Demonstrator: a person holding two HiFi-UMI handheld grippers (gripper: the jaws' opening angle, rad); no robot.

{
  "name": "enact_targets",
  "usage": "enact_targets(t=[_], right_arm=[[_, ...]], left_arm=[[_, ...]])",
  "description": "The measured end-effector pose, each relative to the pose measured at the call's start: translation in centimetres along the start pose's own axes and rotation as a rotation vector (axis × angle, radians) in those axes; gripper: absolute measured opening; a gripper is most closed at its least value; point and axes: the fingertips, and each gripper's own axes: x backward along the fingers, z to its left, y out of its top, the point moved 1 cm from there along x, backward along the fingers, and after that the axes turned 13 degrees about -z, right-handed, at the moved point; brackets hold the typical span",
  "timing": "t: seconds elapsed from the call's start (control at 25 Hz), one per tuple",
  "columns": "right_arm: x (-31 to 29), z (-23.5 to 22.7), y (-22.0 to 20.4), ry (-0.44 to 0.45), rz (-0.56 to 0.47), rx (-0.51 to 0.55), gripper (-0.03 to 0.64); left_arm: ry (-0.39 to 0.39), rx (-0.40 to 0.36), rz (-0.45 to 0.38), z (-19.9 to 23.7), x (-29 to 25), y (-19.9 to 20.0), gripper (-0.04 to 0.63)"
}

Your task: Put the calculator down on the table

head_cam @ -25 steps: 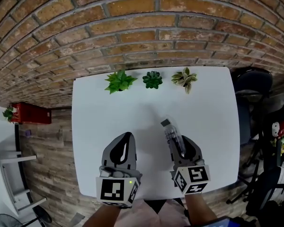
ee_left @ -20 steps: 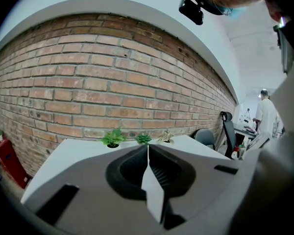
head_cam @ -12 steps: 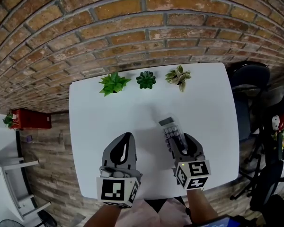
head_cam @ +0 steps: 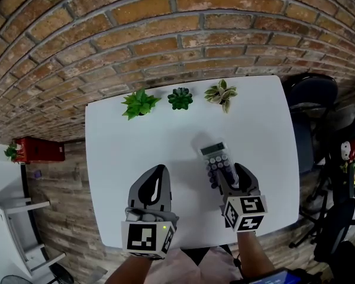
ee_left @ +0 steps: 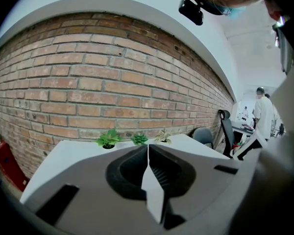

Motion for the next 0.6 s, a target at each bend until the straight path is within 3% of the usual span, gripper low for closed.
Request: enact_targets(t=[0.36, 0.6], right_arm=[[1.0, -0.6, 1.2, -0.012, -0.048, 0.014, 0.229], [3.0, 0.7, 4.7, 0.017, -0.131, 0.034, 0.222]], left_arm=[[-0.007, -0.009, -0.024, -1.0, 0.5, 0.8, 0.015], [0.002, -0.027, -0.090, -1.8, 2.0, 3.6, 0.015]])
